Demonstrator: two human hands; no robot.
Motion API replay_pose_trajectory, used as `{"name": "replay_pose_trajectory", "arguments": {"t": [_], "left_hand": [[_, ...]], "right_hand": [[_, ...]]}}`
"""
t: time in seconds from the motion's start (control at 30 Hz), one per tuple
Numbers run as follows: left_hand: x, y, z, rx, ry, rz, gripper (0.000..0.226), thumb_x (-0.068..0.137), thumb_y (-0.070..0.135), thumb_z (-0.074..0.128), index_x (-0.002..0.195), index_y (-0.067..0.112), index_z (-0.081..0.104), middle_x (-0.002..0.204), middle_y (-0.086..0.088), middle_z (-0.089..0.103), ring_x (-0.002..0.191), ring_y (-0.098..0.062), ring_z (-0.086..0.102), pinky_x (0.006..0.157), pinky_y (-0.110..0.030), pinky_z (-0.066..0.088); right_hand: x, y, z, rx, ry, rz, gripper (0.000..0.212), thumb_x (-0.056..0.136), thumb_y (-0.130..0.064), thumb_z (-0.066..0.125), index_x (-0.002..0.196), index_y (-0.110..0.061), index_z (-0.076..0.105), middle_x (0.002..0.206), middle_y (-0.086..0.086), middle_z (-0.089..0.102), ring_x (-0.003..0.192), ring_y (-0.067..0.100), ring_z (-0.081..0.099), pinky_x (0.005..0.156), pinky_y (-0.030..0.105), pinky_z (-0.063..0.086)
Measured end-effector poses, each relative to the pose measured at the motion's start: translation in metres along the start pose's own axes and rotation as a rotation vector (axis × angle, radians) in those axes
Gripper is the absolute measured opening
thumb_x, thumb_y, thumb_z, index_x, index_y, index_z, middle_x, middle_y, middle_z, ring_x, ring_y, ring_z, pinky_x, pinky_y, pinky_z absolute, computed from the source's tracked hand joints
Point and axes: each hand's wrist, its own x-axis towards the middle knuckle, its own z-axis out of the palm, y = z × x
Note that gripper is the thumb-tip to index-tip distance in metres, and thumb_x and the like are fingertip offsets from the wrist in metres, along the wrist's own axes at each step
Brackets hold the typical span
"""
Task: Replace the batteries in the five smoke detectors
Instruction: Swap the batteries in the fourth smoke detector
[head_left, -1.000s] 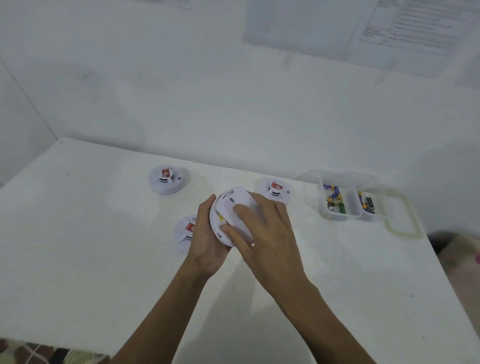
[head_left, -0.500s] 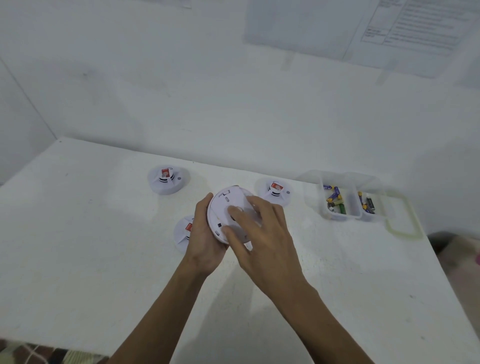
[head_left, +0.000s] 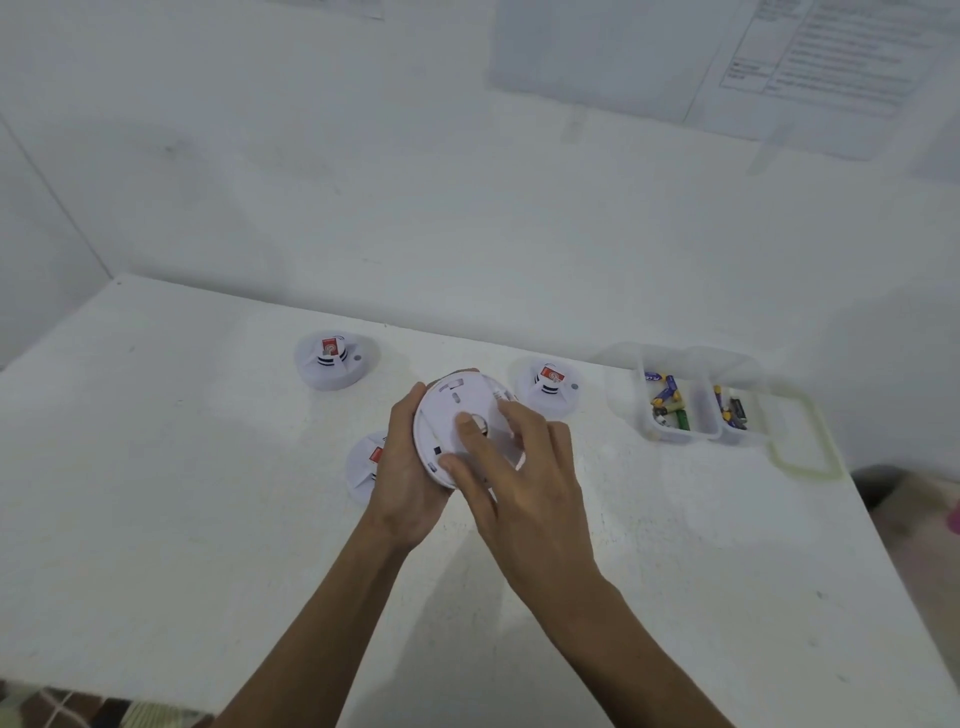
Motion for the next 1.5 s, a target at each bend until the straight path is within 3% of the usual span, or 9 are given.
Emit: {"name": "replay_pose_trajectory", "arguments": {"t": [0.07,0.33,0.5,0.67,0.8,0.97,1.17,1.3,1.5], "left_hand": [[0.000,-0.004,-0.004,0.025,-0.002,0.021,0.043,0.104,0.025,0.013,0.100,0.024,0.055,0.075,0.014,0.075,0.070,-0.004,0.071,0.057,-0.018,0.055],[0.003,-0.008,-0.012,0.040,0.007,0.001,0.044,0.102,0.034,0.018,0.120,0.018,0.054,0.097,0.004,0.075,0.088,-0.013,0.072,0.067,-0.023,0.057],[0.003,-0.007,-0.009,0.037,-0.028,0.007,0.053,0.103,0.031,0.016,0.101,0.028,0.068,0.089,0.006,0.076,0.087,-0.015,0.071,0.061,-0.021,0.056],[0.000,-0.004,-0.007,0.022,-0.027,-0.010,0.049,0.102,0.037,0.020,0.126,0.013,0.056,0.113,-0.006,0.070,0.098,-0.022,0.070,0.065,-0.027,0.057],[0.000,-0.004,-0.006,0.022,-0.068,-0.010,0.051,0.102,0.039,0.020,0.124,0.014,0.058,0.112,-0.007,0.071,0.100,-0.023,0.069,0.067,-0.029,0.058],[-0.001,0.003,-0.010,-0.002,-0.097,-0.059,0.057,0.099,0.045,0.025,0.136,0.011,0.051,0.129,-0.016,0.061,0.118,-0.034,0.059,0.088,-0.045,0.055],[0.001,-0.001,-0.013,-0.027,-0.095,-0.055,0.052,0.089,0.048,0.034,0.111,0.021,0.072,0.115,-0.012,0.069,0.105,-0.030,0.066,0.087,-0.041,0.055],[-0.002,-0.002,-0.014,-0.039,-0.100,-0.071,0.054,0.101,0.042,0.021,0.111,0.018,0.069,0.109,-0.011,0.072,0.098,-0.026,0.069,0.079,-0.035,0.059],[-0.004,0.000,-0.018,-0.111,-0.104,-0.084,0.058,0.101,0.041,0.019,0.111,0.020,0.073,0.113,-0.013,0.070,0.102,-0.030,0.066,0.080,-0.041,0.059]], "right_hand": [[-0.002,-0.001,0.001,0.009,0.009,-0.002,0.042,0.091,-0.043,0.047,0.107,-0.014,0.073,0.110,0.018,0.068,0.100,0.025,0.048,0.065,0.038,0.060],[0.001,-0.005,-0.007,0.033,-0.057,0.009,0.039,0.088,-0.043,0.049,0.107,-0.017,0.071,0.113,0.016,0.066,0.089,0.028,0.060,0.062,0.033,0.058],[0.002,-0.005,-0.011,0.024,-0.062,0.002,0.037,0.091,-0.041,0.050,0.110,-0.016,0.070,0.113,0.017,0.065,0.088,0.030,0.059,0.062,0.033,0.057],[0.000,-0.012,-0.014,0.020,-0.077,0.058,0.037,0.090,-0.039,0.052,0.109,-0.013,0.071,0.107,0.020,0.065,0.086,0.032,0.062,0.062,0.036,0.059],[0.001,-0.019,-0.016,0.059,-0.116,0.143,0.035,0.089,-0.039,0.055,0.111,-0.016,0.070,0.108,0.019,0.063,0.089,0.030,0.059,0.064,0.036,0.058],[0.006,-0.013,-0.026,0.289,-0.180,0.181,0.032,0.090,-0.034,0.054,0.115,-0.021,0.068,0.112,0.009,0.056,0.095,0.025,0.054,0.073,0.034,0.055],[0.019,0.018,-0.035,0.426,-0.380,0.086,0.047,0.085,-0.009,0.042,0.123,-0.025,0.065,0.111,0.002,0.046,0.087,0.013,0.045,0.070,0.006,0.031],[0.014,0.017,-0.034,0.463,-0.397,0.086,0.054,0.088,-0.030,0.026,0.125,-0.022,0.064,0.111,0.000,0.044,0.090,0.012,0.043,0.072,0.008,0.036],[0.003,0.018,-0.038,0.454,-0.393,0.039,0.047,0.088,-0.011,0.034,0.126,-0.020,0.062,0.120,0.005,0.049,0.106,0.014,0.051,0.083,0.006,0.038]]}}
